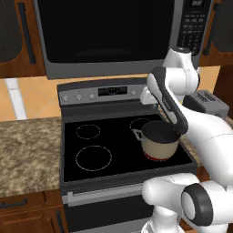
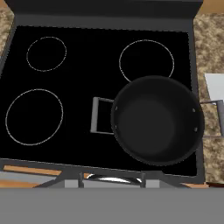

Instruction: Put the garlic and lemon in the pot. Retrieve the spatula and lightly stir the vegetables in the pot.

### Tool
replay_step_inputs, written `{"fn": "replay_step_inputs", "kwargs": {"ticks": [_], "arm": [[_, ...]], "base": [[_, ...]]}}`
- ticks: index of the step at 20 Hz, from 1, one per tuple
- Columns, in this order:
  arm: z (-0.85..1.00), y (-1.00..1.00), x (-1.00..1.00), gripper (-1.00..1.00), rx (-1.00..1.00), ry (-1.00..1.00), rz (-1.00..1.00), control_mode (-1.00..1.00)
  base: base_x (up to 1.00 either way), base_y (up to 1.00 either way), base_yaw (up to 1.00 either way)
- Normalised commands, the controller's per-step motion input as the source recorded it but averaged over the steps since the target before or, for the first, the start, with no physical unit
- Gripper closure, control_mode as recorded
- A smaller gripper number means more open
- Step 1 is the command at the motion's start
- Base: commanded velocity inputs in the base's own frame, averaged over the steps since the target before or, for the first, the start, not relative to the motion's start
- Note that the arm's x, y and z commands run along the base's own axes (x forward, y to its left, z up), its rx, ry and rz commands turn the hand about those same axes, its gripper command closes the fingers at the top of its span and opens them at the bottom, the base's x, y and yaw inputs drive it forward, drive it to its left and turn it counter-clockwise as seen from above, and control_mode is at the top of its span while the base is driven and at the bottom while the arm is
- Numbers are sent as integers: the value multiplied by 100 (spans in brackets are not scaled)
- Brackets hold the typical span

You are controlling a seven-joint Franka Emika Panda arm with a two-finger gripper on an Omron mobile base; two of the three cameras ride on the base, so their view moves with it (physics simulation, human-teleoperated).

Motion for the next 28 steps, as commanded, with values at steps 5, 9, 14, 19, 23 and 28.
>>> {"fn": "replay_step_inputs", "kwargs": {"ticks": [5, 9, 14, 19, 23, 28], "arm": [[0, 0, 8, -100, 0, 1, 0, 100], [0, 0, 0, -100, 0, 0, 0, 100], [0, 0, 0, -100, 0, 0, 0, 100], [-3, 0, 0, -100, 0, 0, 0, -100], [-53, -5, -1, -100, 0, 0, -11, -100], [-78, -12, -9, -100, 0, 10, -17, -100]], "base": [[0, -45, 2], [0, -100, 4], [0, -71, 2], [0, 0, 0], [0, 0, 0], [0, 0, 0]]}}
